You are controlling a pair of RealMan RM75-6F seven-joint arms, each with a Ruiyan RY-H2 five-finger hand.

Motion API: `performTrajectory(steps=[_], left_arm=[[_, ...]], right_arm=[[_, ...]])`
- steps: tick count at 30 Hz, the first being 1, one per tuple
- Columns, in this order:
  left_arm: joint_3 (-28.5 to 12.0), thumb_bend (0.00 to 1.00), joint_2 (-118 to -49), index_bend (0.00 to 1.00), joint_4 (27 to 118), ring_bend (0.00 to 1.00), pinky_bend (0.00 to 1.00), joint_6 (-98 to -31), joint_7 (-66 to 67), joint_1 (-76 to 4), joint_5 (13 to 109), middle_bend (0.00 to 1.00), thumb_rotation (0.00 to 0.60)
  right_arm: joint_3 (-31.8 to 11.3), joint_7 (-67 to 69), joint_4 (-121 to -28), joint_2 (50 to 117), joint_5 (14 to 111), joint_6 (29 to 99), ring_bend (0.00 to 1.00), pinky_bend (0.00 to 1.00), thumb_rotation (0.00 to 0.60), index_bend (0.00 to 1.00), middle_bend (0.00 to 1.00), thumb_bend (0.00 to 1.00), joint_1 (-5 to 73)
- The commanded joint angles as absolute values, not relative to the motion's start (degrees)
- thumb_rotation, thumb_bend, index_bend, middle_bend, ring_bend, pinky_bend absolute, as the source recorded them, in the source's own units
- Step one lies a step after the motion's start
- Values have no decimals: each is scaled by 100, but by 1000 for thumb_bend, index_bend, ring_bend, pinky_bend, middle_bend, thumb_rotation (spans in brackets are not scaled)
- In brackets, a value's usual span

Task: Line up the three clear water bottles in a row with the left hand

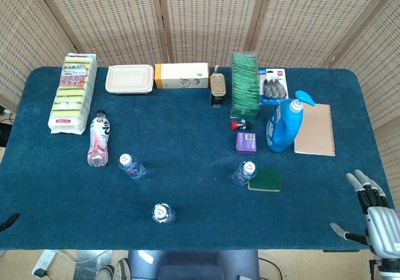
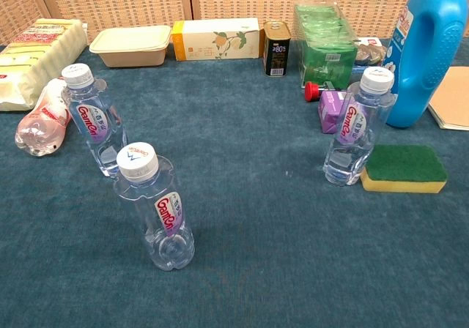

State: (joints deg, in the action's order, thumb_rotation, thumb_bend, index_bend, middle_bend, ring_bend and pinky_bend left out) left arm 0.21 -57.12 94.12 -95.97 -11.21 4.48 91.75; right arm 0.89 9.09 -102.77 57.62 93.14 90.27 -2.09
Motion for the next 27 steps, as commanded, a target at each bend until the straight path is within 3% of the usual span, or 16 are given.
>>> performTrajectory(steps=[1,15,27], left_arm=[[31,125,-5707,0,9400,0,52,-9614,-1157,451,9210,0,600],[655,123,-5716,0,8386,0,52,-9709,-2920,-151,11149,0,600],[1020,96,-7178,0,6854,0,52,-9778,-5104,-1045,11946,0,600]], right_arm=[[103,904,-10281,5762,9335,9022,0,0,600,8,0,0,-210],[121,1149,-10326,5653,9375,9081,0,0,600,8,0,0,-234],[137,1632,-10250,5509,9440,9111,0,0,600,8,0,0,-220]])
